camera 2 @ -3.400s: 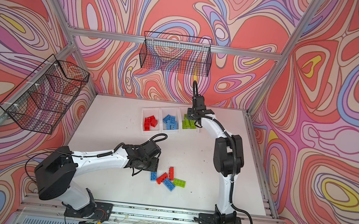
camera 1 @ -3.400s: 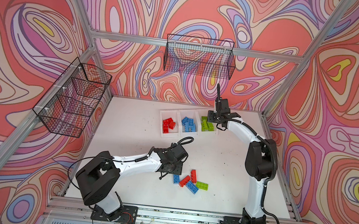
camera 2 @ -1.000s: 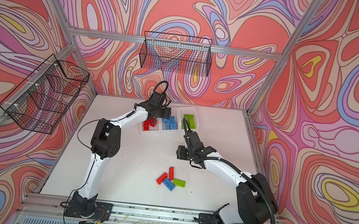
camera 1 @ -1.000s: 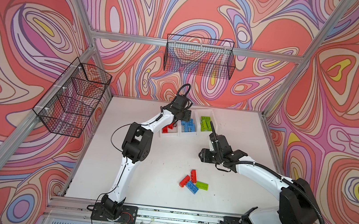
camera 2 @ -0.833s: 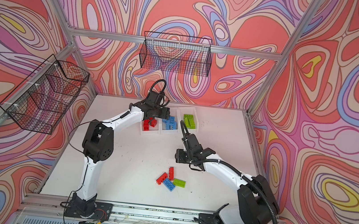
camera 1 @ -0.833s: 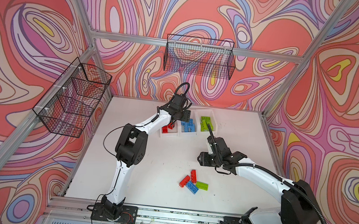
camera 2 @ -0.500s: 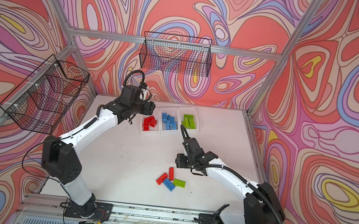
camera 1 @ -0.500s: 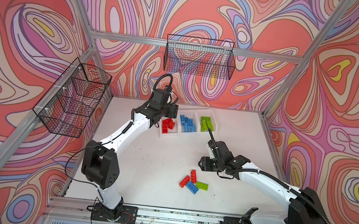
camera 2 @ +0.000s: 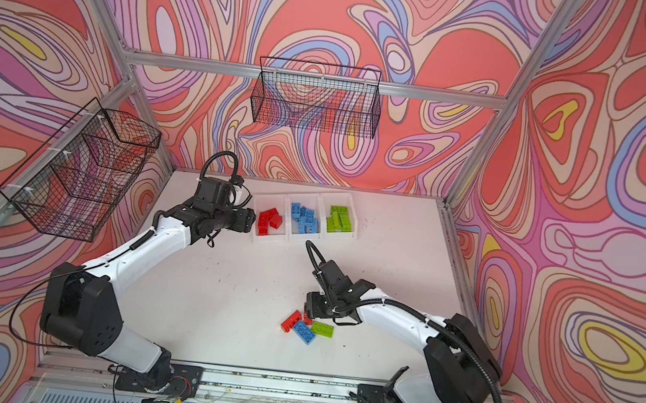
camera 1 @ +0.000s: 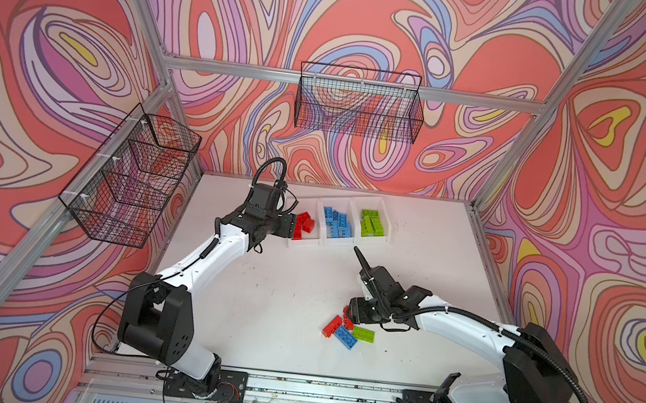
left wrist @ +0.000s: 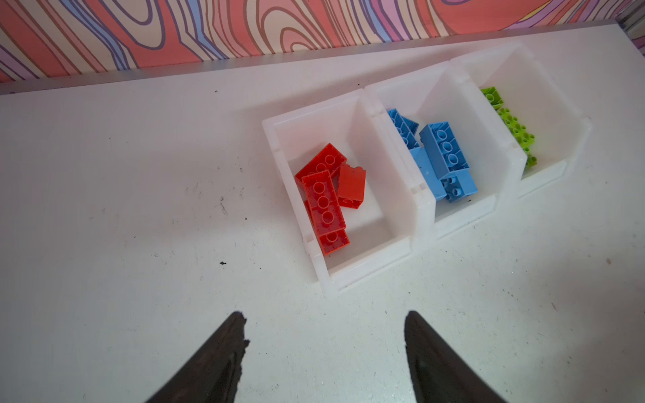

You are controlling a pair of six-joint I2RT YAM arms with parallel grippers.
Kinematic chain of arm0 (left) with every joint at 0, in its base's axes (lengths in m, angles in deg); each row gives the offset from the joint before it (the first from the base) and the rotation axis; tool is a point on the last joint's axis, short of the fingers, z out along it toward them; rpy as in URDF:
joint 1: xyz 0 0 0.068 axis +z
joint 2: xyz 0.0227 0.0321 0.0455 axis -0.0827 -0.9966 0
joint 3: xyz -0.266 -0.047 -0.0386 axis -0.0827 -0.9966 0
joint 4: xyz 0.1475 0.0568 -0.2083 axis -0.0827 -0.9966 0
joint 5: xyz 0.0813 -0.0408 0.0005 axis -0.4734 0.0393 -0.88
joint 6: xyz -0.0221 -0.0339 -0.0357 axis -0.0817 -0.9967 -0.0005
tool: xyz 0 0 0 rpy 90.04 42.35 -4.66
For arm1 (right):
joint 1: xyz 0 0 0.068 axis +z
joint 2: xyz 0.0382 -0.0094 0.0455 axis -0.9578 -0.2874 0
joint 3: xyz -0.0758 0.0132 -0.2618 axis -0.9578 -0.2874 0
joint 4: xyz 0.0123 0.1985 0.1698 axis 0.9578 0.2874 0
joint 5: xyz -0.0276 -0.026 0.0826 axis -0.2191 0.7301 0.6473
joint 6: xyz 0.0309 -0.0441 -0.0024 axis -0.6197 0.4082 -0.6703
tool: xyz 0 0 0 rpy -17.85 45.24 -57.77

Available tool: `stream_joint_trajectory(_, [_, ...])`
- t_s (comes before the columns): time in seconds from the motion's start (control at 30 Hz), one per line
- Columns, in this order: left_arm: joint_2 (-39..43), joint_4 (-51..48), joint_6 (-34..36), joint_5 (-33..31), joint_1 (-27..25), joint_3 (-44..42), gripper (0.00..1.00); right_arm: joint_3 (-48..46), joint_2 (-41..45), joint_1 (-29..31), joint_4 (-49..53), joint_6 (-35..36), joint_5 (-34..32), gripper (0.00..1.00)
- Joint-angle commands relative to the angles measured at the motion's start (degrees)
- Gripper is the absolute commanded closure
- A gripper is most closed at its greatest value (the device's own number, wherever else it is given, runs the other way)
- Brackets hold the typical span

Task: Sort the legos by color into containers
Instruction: 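Grasp a red brick in the pile with the right gripper while the left draws back, then drop the red brick in the red bin while the left moves to the pile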

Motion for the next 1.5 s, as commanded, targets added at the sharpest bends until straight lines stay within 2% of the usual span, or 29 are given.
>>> stream_joint_trajectory(0.0, [0.64, 1.33, -0.16, 1.61, -0.12, 0.34, 0.26, 2.28, -2.2, 0.87, 0.29, -1.52, -2.31, 0.4])
stream_joint_trajectory(0.33, [0.67, 1.25, -0.16, 1.78, -0.12, 0.31, 0.26, 3.81, -8.62, 2.8, -0.54, -2.29, -2.61, 0.51])
stream_joint_trajectory(0.6, [0.49, 1.47, -0.34, 2.42, -0.12, -0.04, 0.26, 4.84, -8.32, 2.75, 0.54, -3.85, -3.34, 0.72])
stream_joint_trajectory(0.77, [0.67, 1.56, -0.43, 2.54, -0.08, -0.21, 0.27, 9.35, -8.24, 2.61, 3.2, -2.93, -6.1, 0.78])
stream_joint_trajectory(1.03, [3.91, 1.34, 0.07, -0.26, -0.57, -1.15, 0.28, 25.09, -14.31, -2.97, 1.59, 3.97, -6.84, 0.82])
stream_joint_trajectory(1.2, [9.01, -1.25, -0.11, -4.32, -1.96, -4.46, 0.29, 40.22, -23.96, -6.16, 0.2, 9.41, -4.56, 0.8])
stream_joint_trajectory(1.47, [21.91, -6.6, -1.16, -6.28, -2.67, -13.76, 0.29, 62.61, -40.93, -9.03, -1.77, 13.72, 0.82, 0.79])
